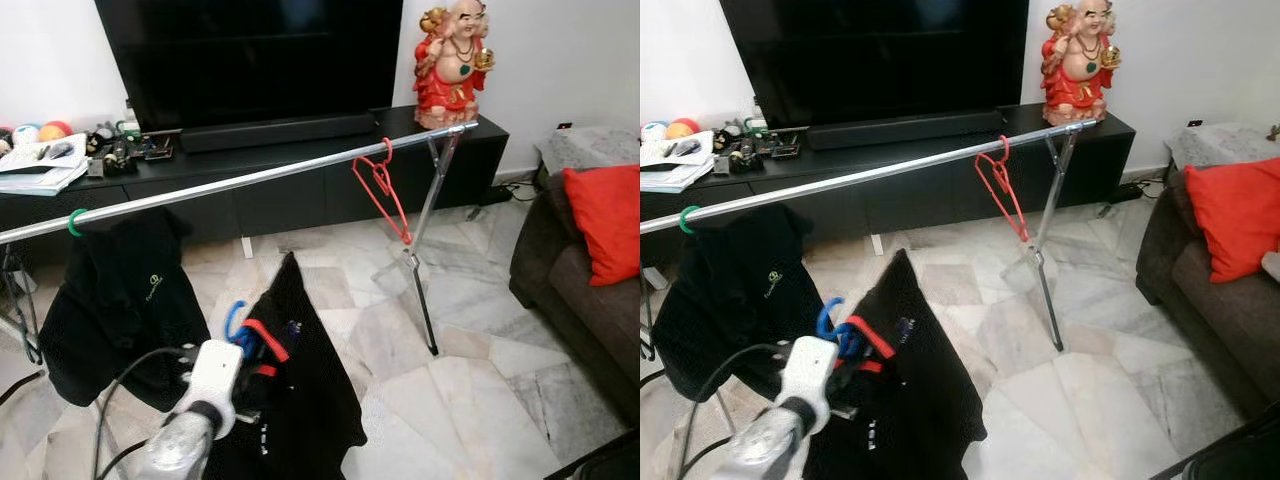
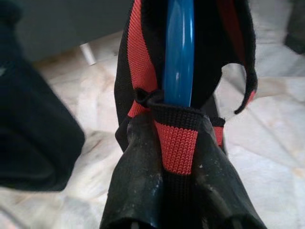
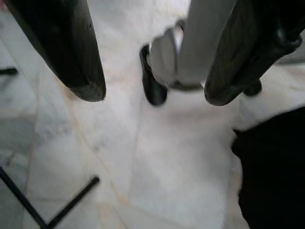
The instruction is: Hang hanger
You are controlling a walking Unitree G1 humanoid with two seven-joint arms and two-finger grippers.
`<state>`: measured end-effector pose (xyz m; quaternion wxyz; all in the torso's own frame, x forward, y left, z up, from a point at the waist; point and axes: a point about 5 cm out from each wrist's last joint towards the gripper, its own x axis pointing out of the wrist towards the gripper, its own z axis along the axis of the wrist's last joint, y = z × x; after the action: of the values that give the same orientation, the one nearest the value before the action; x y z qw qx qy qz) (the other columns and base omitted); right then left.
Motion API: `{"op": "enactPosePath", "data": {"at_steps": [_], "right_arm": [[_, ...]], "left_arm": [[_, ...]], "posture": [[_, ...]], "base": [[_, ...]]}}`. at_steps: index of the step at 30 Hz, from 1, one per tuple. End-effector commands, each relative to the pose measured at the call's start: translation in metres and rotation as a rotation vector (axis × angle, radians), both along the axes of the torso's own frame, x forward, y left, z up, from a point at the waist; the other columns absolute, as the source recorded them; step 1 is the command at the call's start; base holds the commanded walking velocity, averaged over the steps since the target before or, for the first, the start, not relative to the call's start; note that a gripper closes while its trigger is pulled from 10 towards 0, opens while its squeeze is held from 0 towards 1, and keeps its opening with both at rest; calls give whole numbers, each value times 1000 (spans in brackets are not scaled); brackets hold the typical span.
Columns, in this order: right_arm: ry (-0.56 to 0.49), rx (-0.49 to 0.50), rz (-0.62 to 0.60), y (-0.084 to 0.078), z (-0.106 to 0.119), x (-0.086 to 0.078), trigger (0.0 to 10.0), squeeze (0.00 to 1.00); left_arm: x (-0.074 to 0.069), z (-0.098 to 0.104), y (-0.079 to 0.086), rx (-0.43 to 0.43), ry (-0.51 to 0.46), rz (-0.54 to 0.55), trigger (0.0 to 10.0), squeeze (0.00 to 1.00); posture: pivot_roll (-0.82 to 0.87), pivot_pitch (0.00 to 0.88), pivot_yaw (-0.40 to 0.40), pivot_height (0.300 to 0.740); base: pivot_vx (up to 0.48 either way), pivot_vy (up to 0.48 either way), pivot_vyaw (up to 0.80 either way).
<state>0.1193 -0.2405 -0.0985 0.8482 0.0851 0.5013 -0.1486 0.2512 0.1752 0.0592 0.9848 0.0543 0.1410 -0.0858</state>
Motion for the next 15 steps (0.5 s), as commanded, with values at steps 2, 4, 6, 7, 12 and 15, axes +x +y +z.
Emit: {"op": "enactPosePath", "data": {"at_steps": [2, 4, 6, 7, 12, 15], "right_arm": [[10, -4, 21, 0, 0, -1, 10000, 0], [8, -5, 21, 2, -1, -1, 10000, 0], [6, -6, 24, 3, -1, -1, 10000, 0], [4, -7, 29, 3, -1, -1, 10000, 0], [4, -8, 32, 3, -1, -2, 10000, 0], [6, -10, 38, 3, -1, -2, 10000, 0]], "left_arm": [[-4, 6, 20, 7, -20, 41, 10000, 0], [-5, 5, 24, 8, -17, 51, 10000, 0], [-4, 6, 26, 4, -18, 63, 10000, 0], [-4, 7, 27, -2, -23, 74, 10000, 0], [-1, 10, 24, -16, -35, 76, 10000, 0], [-2, 9, 24, -12, -27, 68, 10000, 0]], "posture": [[-71, 0, 75, 740], [-67, 0, 72, 740], [-60, 0, 69, 740], [-56, 0, 66, 740], [-52, 0, 62, 740], [-54, 0, 63, 740]], "base": [[0, 0, 0], [0, 0, 0], [0, 0, 0], [0, 0, 0], [106, 0, 0], [305, 0, 0]]}}
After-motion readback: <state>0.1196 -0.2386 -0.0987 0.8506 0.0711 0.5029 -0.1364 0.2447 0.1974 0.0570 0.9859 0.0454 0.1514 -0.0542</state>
